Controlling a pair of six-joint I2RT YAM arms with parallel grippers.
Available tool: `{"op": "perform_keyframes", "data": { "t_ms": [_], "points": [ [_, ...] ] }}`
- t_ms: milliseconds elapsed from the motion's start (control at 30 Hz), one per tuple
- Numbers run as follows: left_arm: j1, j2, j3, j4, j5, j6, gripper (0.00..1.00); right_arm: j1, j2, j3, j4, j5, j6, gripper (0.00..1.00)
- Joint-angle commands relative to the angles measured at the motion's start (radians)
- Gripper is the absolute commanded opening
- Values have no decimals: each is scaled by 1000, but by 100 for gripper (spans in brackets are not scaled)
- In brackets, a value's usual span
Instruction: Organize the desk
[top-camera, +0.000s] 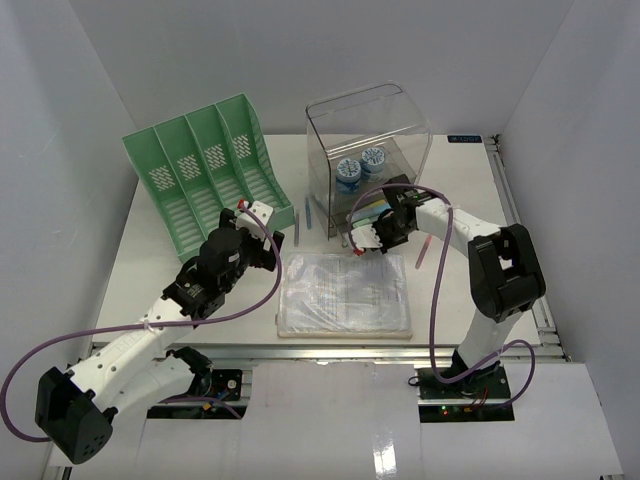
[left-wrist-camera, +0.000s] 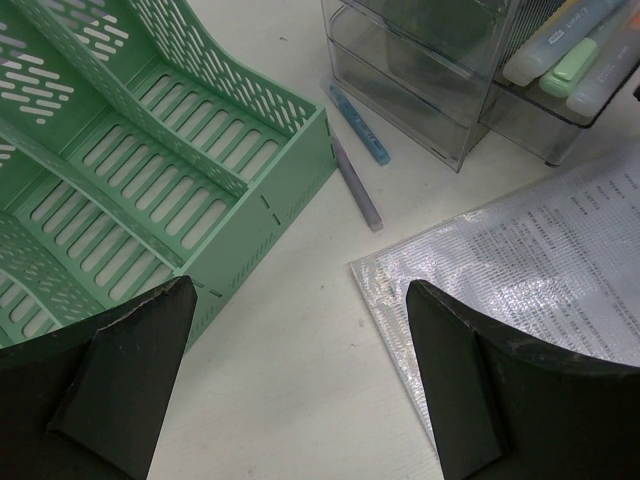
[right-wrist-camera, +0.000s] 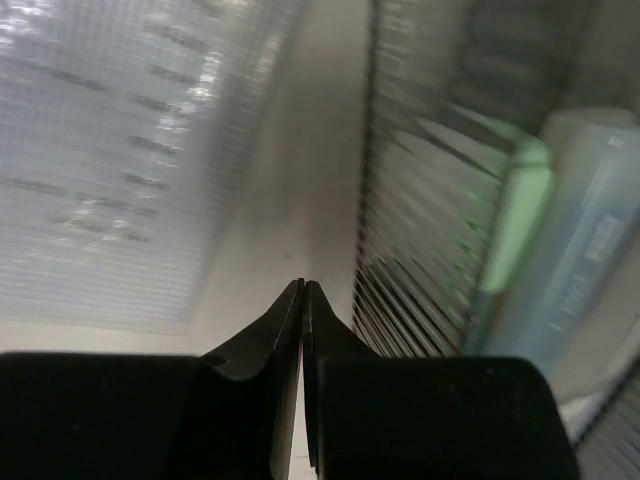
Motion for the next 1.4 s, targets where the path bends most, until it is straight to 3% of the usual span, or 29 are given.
{"op": "perform_keyframes", "data": {
  "t_ms": [0,100,333,533,667,833,900,1033,1167,1367],
  "points": [
    [4,-19,-2,16,17,2,98,-3,11,81,220,61,123,8],
    [4,-21,-2,16,21,4,98,-2,19,91,274,86,152,9],
    [4,-37,-12,28,98,3,98,3,-3,23,478,130,257,25],
    [4,-66,-23,46,229,-5,98,4,-42,-21,460,102,300,27],
    [4,-85,-37,65,354,-57,98,-14,-144,-59,376,-8,381,28],
    [4,-76,-99,269,521,-337,98,-155,-309,-146,309,-305,731,43],
    [3,-37,-165,458,561,-503,98,-226,-343,-176,311,-447,865,51],
    [2,76,-226,733,543,-734,98,-338,-323,-232,353,-702,1145,60],
    [1,77,-135,654,477,-701,98,-379,-242,-293,531,-779,1457,63],
    [1,-69,-154,491,411,-678,98,-394,-109,-414,1091,-733,2102,66]
  ]
}}
